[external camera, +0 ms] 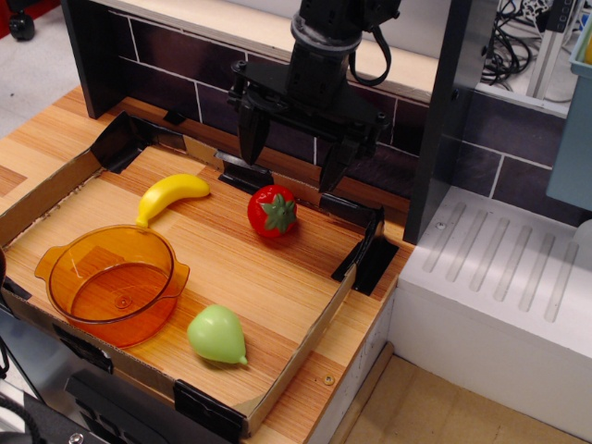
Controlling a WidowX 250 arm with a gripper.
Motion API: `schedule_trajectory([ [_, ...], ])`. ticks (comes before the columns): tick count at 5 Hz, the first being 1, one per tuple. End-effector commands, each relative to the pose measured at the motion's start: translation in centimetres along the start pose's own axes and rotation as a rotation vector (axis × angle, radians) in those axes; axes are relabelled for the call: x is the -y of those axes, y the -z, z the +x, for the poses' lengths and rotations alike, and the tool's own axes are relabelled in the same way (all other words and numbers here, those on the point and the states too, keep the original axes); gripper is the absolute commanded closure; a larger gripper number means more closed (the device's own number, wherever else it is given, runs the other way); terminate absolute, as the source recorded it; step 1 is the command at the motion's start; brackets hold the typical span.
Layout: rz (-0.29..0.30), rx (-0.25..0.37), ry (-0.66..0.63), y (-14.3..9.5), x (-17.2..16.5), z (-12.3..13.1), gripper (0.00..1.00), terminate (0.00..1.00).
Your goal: Put banana in pot
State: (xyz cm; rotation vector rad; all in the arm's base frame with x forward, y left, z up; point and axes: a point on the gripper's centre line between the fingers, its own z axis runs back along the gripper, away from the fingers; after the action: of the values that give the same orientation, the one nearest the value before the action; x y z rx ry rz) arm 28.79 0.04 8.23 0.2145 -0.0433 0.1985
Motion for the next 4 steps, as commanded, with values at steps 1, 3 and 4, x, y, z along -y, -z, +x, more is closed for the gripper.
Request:
schedule_trajectory([
  [1, -0.014, 0.053, -0.009, -1.3, -0.3, 0.9, 0.0, 0.0],
  [3, -0.064, 0.091, 0.067, -1.3, -3.2, 1.5, 0.0, 0.0],
  [4, -0.109, 0.156, 0.146, -1.2, -5.5, 1.8, 0.0, 0.0],
])
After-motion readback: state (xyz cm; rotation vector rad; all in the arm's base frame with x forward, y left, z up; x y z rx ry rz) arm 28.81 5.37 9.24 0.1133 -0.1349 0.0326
